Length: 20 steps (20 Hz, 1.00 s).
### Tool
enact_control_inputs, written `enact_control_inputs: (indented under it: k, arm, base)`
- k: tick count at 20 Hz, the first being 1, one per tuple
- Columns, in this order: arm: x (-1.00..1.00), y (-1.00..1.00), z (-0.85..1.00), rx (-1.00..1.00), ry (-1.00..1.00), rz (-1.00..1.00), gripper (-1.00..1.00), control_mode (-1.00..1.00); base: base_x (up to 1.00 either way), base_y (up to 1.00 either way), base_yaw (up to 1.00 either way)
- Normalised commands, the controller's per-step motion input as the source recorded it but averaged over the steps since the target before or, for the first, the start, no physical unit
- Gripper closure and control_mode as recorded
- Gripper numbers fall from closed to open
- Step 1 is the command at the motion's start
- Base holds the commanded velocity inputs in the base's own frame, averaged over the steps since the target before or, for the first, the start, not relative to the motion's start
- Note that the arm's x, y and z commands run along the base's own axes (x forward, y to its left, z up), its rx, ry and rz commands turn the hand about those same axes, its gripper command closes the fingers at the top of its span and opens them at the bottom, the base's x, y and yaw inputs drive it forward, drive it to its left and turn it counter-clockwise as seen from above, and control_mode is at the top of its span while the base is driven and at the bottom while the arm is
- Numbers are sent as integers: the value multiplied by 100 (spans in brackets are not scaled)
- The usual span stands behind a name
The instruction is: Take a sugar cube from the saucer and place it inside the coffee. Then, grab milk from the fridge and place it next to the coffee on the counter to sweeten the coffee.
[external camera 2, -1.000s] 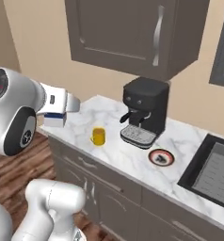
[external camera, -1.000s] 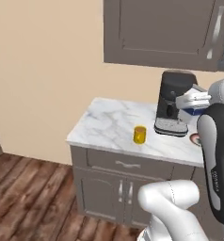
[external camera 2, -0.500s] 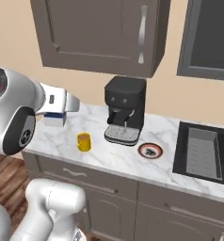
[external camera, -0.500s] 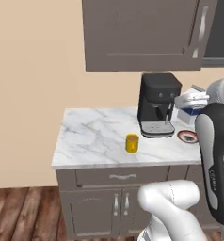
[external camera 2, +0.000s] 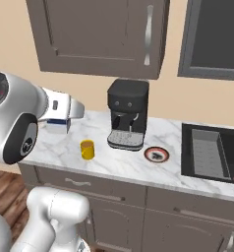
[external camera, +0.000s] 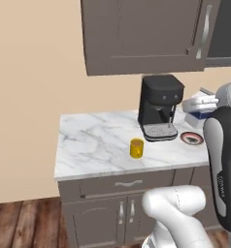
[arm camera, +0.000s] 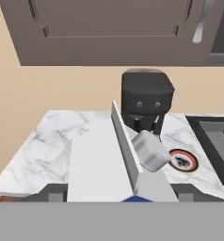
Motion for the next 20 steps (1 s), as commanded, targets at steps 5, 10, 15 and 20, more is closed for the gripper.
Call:
enact_control_inputs:
  k: [5, 10, 15, 20]
  arm:
    - [0, 12, -3, 0, 0, 0, 100, -100]
    - [0, 78, -32, 0, 1, -9, 100, -100]
    - [4, 80, -61, 0, 10, -23, 100, -100]
    - [21, 54, -54, 0, 5, -36, 100, -100]
  base:
    - [0, 40, 0]
    - [0, 0, 0]
    - [0, 0, 0]
    - [0, 0, 0]
